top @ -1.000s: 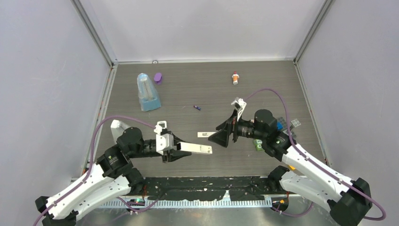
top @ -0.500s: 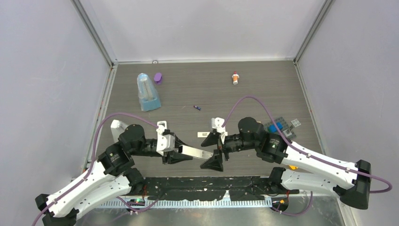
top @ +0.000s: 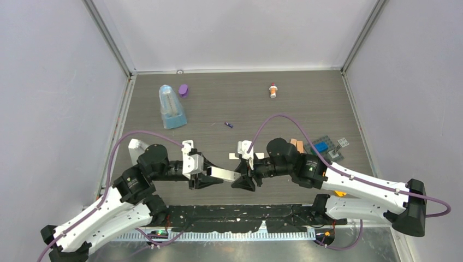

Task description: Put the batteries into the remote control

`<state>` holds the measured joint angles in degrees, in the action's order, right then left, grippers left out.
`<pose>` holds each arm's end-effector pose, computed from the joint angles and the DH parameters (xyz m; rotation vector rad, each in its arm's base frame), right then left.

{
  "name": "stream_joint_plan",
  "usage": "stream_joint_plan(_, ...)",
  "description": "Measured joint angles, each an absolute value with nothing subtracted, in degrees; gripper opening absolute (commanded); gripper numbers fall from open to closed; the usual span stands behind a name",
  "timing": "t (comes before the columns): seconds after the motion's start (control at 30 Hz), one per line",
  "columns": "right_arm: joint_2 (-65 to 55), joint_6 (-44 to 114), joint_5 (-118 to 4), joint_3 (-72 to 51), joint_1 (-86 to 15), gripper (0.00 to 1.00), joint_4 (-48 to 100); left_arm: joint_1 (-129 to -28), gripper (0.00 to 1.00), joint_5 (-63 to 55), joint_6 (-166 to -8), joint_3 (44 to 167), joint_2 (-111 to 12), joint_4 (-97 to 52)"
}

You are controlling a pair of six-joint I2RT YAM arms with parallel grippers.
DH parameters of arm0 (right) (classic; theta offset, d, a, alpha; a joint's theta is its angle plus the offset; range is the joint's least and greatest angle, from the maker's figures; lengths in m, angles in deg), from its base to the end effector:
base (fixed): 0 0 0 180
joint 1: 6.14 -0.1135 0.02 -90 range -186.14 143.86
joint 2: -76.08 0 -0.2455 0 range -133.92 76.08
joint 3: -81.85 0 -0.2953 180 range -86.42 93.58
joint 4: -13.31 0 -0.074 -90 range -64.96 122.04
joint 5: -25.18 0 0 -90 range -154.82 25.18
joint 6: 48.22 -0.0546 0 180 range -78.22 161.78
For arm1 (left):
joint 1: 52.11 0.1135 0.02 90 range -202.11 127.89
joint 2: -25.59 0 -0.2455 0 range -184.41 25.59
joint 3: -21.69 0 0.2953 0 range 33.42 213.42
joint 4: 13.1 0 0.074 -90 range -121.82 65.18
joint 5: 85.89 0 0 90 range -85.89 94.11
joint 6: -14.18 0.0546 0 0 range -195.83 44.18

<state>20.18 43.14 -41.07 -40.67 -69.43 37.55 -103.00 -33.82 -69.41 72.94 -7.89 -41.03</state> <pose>0.1116 0.2707 0.2772 -1.3601 1.6038 1.0893 0.1075 -0.1854 0.3184 1.3022 1.3163 -1.1295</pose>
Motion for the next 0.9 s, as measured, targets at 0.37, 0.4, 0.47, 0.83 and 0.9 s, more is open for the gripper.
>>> stream_joint_plan(0.37,20.3,43.1,-43.9,-40.7,-69.9,0.25,36.6,-103.0,0.99,-30.2,-71.0,72.9,-6.3,-40.5)
stream_joint_plan(0.4,20.3,42.6,-44.8,-40.7,-69.9,0.24,36.3,-103.0,0.99,-29.8,-71.7,72.7,-6.2,-39.8)
stream_joint_plan(0.47,20.4,41.4,-46.5,-40.7,-69.9,0.23,35.6,-103.0,0.99,-28.6,-73.1,72.2,-6.1,-37.7)
stream_joint_plan(0.83,23.7,35.2,-61.0,-48.4,-69.7,0.22,23.5,-103.0,1.0,0.3,-100.1,65.7,-9.4,-25.8)
stream_joint_plan(0.9,23.7,34.8,-63.0,-49.4,-69.5,0.22,21.7,-103.0,1.0,3.8,-105.4,64.5,-9.9,-24.2)
